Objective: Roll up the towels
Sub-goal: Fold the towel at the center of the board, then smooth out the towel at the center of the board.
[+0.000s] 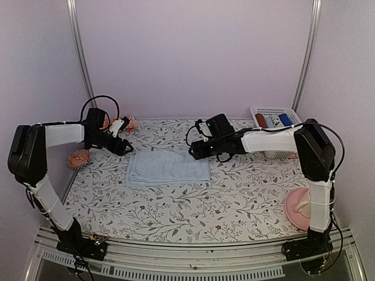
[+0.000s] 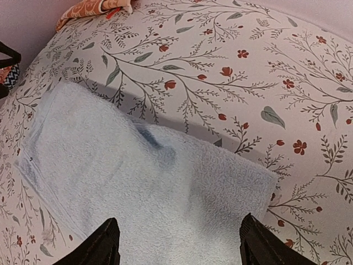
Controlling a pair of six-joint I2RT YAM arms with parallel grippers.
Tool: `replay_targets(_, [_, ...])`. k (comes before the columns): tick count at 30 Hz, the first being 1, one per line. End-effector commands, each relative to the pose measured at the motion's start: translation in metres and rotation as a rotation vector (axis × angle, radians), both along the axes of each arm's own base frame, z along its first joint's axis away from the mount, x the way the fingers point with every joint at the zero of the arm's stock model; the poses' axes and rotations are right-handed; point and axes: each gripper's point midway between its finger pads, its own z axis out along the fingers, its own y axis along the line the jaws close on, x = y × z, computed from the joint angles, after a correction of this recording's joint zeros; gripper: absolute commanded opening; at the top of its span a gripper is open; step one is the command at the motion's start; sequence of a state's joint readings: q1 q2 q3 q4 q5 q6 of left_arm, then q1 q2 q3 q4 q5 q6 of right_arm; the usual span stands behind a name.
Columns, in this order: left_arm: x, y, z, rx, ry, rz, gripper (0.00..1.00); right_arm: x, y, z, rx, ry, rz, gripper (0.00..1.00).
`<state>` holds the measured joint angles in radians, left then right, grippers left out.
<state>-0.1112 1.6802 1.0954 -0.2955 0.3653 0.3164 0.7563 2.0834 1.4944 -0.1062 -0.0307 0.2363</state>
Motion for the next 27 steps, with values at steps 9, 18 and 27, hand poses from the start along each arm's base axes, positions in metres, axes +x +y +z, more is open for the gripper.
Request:
replay_targets(9, [0.004,-0.028,-0.039,-0.172,0.231,-0.015,0.75,0.016,-0.021,-0.01,-0.027,0.005,-0.111,0.75])
replay_targets(18, [0.004,-0.037,-0.043,-0.238,0.268,-0.033,0.72,0.016,-0.022,-0.014,-0.024,0.018,-0.117,0.76])
replay_targets(27, [-0.001,-0.045,-0.026,-0.261,0.215,-0.077,0.72,0.015,-0.02,-0.015,-0.02,0.027,-0.114,0.75])
